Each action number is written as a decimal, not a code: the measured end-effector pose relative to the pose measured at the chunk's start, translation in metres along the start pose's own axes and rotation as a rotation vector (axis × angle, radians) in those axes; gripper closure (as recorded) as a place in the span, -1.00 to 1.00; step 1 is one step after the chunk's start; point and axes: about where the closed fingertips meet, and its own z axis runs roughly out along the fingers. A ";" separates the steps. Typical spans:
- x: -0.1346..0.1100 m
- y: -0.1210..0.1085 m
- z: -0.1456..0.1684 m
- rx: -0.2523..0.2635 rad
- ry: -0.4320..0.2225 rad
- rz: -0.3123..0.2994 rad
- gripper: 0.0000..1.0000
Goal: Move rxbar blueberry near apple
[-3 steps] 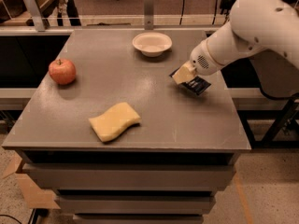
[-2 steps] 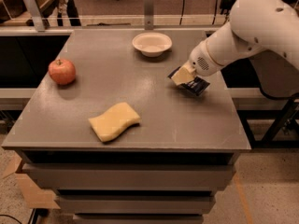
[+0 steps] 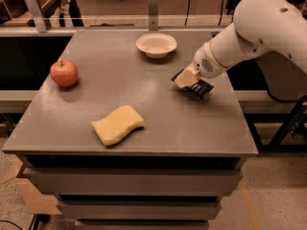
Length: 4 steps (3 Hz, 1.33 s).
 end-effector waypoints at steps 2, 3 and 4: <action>-0.073 0.064 0.039 -0.163 0.011 -0.298 1.00; -0.107 0.102 0.060 -0.253 0.029 -0.452 1.00; -0.127 0.124 0.081 -0.321 0.049 -0.527 1.00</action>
Offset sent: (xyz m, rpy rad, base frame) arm -0.0020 0.1765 0.0271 -0.0859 -0.0665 0.5886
